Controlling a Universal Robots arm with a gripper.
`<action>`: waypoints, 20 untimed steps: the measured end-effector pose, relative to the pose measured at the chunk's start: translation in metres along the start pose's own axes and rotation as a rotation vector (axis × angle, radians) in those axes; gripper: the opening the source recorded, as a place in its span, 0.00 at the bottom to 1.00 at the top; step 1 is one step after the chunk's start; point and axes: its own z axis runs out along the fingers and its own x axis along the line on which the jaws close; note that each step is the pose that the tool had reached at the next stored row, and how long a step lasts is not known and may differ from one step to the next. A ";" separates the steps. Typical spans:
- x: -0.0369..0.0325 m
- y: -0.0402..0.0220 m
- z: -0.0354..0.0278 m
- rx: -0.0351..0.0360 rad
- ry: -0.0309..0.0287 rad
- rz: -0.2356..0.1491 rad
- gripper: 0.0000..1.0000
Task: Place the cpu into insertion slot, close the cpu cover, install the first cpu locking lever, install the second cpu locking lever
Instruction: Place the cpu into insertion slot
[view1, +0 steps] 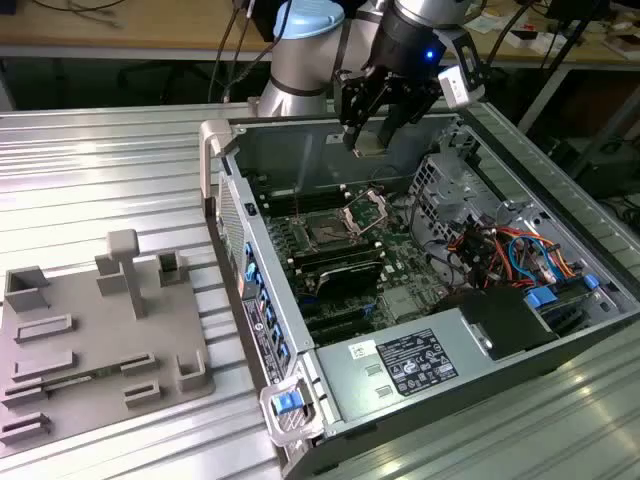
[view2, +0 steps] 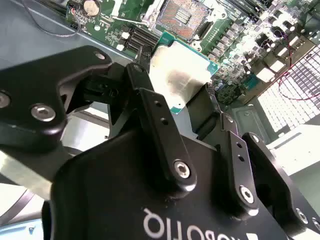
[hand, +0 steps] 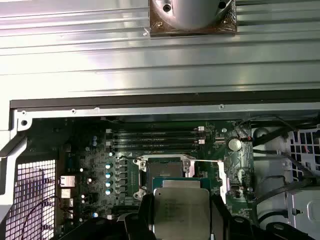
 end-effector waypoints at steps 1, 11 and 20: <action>0.0000 0.0000 0.0000 0.0001 0.0001 0.000 0.55; 0.0000 -0.0002 0.0002 -0.0003 -0.0022 0.027 0.55; 0.0002 -0.0002 0.0003 -0.0004 -0.0029 0.034 0.55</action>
